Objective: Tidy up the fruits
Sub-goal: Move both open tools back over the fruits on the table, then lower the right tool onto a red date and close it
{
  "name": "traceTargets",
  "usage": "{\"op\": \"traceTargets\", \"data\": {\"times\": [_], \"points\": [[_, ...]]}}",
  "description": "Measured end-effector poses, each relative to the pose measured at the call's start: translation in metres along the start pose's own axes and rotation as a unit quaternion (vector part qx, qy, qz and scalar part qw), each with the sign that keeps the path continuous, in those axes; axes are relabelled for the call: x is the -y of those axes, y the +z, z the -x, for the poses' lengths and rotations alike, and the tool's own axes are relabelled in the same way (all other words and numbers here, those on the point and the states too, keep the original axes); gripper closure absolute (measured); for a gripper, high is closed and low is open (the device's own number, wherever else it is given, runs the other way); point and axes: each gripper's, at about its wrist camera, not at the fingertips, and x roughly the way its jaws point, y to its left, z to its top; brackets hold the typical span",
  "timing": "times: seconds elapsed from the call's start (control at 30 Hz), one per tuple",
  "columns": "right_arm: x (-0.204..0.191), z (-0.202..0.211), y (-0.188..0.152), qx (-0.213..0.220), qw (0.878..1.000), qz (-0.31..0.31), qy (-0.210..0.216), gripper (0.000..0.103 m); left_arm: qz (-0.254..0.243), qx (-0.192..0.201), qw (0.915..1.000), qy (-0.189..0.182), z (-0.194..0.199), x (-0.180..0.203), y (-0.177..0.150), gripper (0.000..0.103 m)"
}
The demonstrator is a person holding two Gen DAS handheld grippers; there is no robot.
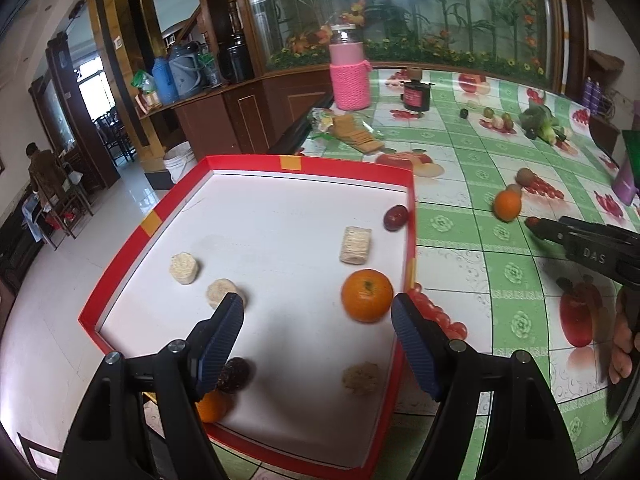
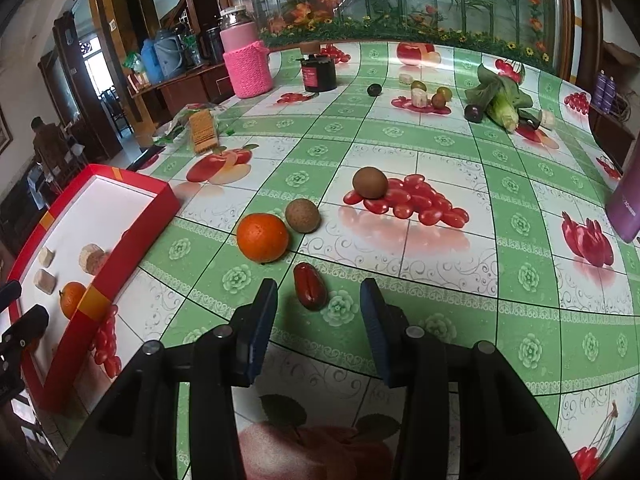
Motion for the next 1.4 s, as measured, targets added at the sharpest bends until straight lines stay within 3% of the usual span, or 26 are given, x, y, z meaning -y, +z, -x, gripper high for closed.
{"op": "traceTargets", "data": {"times": [1.4], "points": [[-0.008,-0.003,-0.003,-0.008,1.000,0.013,-0.012,0.058,-0.001,-0.016,0.9999,-0.001,-0.011,0.001,-0.005,0.027]]}}
